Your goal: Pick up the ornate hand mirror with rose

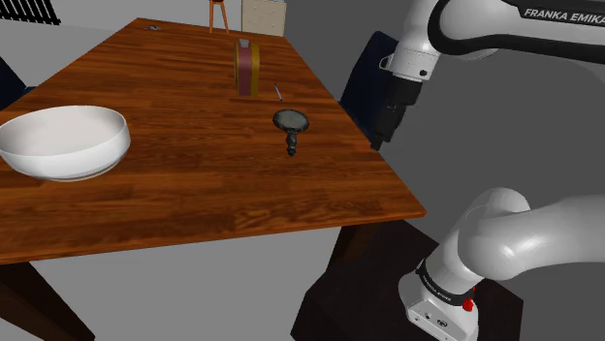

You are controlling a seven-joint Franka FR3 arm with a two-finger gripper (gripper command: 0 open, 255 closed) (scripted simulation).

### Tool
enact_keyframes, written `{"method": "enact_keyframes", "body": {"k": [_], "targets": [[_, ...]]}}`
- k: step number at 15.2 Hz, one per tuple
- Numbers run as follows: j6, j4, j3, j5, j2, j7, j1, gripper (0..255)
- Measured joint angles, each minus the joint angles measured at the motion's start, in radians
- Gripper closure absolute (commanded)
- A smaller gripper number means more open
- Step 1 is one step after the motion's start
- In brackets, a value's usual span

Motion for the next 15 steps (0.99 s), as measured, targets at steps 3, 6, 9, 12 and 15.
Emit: {"method": "enact_keyframes", "body": {"k": [3,6,9,12,15], "targets": [[0.03,0.018,0.033,0.017,0.036,0.065,-0.007,0],[0.094,0.05,0.103,0.044,0.107,0.216,-0.028,0],[0.167,0.101,0.177,0.059,0.203,0.383,-0.053,0],[0.219,0.185,0.246,0.052,0.315,0.559,-0.083,0],[0.253,0.268,0.297,0.021,0.417,0.727,-0.117,0]]}}
